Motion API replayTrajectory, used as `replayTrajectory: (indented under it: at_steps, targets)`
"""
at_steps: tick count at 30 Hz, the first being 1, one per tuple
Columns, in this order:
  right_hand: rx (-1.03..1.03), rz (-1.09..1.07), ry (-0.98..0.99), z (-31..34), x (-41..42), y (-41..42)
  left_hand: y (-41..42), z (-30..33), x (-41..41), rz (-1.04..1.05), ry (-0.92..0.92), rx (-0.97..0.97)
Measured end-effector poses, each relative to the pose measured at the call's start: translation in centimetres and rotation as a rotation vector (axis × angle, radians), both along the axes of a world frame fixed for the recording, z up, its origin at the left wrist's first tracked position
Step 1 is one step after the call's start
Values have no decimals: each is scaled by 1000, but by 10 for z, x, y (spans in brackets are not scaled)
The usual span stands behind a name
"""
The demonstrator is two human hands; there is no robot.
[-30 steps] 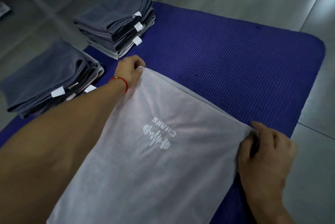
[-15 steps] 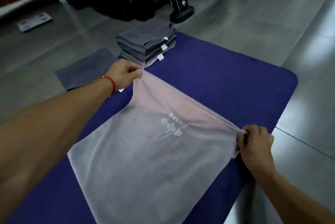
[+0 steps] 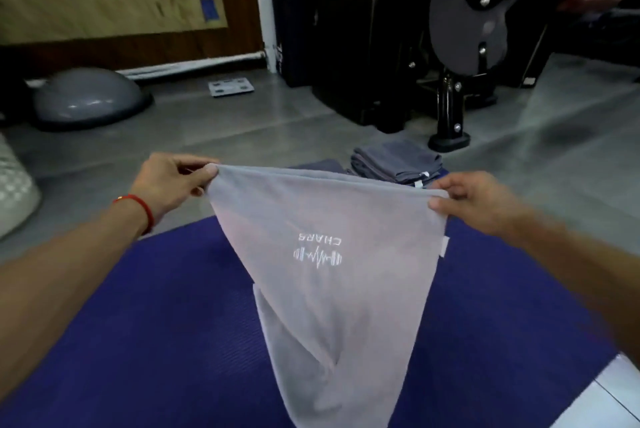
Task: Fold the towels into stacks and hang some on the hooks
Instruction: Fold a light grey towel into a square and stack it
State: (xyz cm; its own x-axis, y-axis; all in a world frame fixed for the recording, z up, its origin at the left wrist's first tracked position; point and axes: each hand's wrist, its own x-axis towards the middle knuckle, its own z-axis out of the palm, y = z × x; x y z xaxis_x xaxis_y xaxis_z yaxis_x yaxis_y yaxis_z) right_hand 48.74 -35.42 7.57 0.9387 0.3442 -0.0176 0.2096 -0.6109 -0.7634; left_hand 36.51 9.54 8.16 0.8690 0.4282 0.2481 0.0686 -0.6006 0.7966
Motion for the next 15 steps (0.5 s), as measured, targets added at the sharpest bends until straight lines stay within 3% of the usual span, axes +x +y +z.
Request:
replayTrajectory:
  at_steps: [7, 15]
  targets:
    - [75, 249, -208, 77, -19, 121, 78, 46, -142, 220, -105, -161]
    - [308, 282, -229, 101, -40, 189, 89, 74, -241, 348, -77, -60]
